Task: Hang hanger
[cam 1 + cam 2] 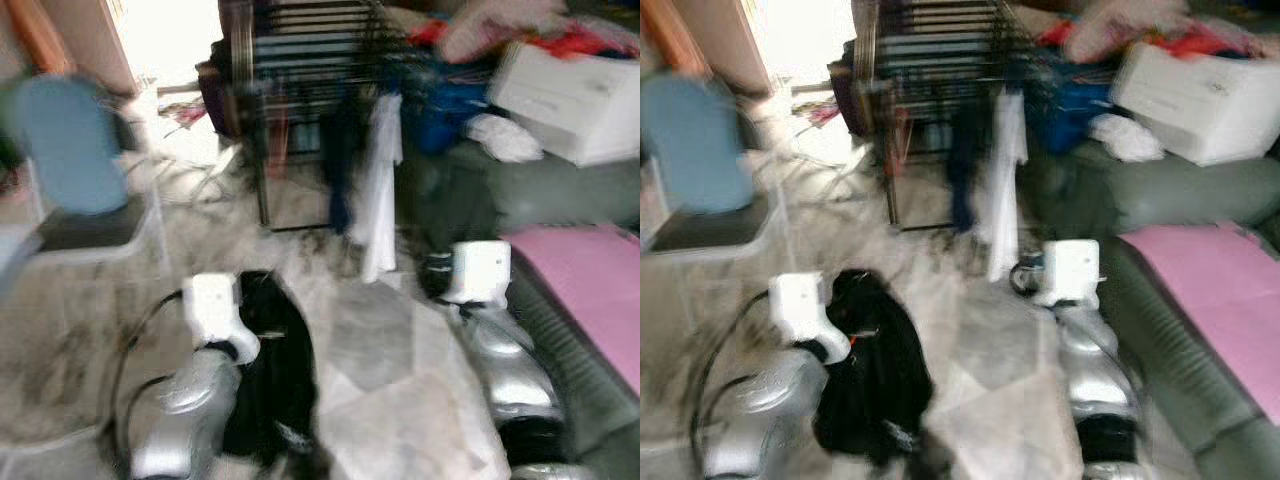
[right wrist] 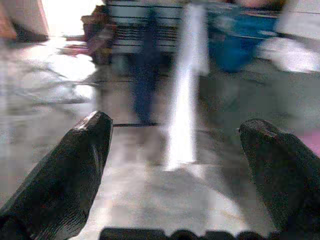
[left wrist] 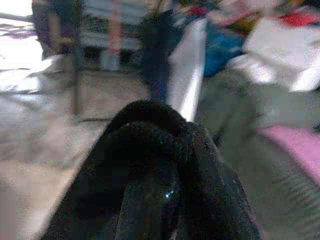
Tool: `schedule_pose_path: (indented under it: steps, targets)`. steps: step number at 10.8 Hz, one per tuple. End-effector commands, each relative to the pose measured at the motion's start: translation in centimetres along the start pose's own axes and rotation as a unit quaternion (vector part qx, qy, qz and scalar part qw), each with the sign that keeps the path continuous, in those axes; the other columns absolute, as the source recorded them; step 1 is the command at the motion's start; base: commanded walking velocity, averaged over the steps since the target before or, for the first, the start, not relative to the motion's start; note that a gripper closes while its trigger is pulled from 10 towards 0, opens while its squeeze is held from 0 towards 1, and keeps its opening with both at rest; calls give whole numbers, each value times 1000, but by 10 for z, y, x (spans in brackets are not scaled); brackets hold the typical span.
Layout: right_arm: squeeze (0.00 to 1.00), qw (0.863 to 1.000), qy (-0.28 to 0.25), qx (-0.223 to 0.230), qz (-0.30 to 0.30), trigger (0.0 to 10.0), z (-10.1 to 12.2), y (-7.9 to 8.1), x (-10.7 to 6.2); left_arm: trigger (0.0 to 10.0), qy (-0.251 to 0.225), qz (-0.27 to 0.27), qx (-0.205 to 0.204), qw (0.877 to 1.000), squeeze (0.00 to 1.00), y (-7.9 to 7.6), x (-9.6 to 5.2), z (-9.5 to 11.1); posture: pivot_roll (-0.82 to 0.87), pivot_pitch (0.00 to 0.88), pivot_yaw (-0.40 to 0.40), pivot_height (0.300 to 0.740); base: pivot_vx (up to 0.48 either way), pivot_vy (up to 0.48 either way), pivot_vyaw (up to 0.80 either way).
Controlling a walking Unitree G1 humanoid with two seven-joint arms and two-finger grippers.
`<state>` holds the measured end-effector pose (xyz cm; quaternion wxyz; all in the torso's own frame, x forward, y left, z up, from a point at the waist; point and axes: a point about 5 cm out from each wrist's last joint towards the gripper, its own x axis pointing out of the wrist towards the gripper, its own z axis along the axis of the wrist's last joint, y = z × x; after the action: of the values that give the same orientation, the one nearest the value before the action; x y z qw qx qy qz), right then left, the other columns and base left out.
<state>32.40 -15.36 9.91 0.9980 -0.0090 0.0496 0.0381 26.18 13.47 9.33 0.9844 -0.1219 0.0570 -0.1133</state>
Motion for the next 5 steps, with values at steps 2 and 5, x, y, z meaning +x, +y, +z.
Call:
schedule_pose_path:
  steps: [2,5]
  targets:
    - [0,1000,-7,-8,-12,10000,4,-8,1,10000,-17,-23,8,1000,0,-10,4,8,-52,0,31,740,0,465,0]
    - [0,1000,-10,-7,-10,10000,6,-3,4,10000,39,-131,113,984,0,-17,1,3,-43,0,33,740,0,0,0]
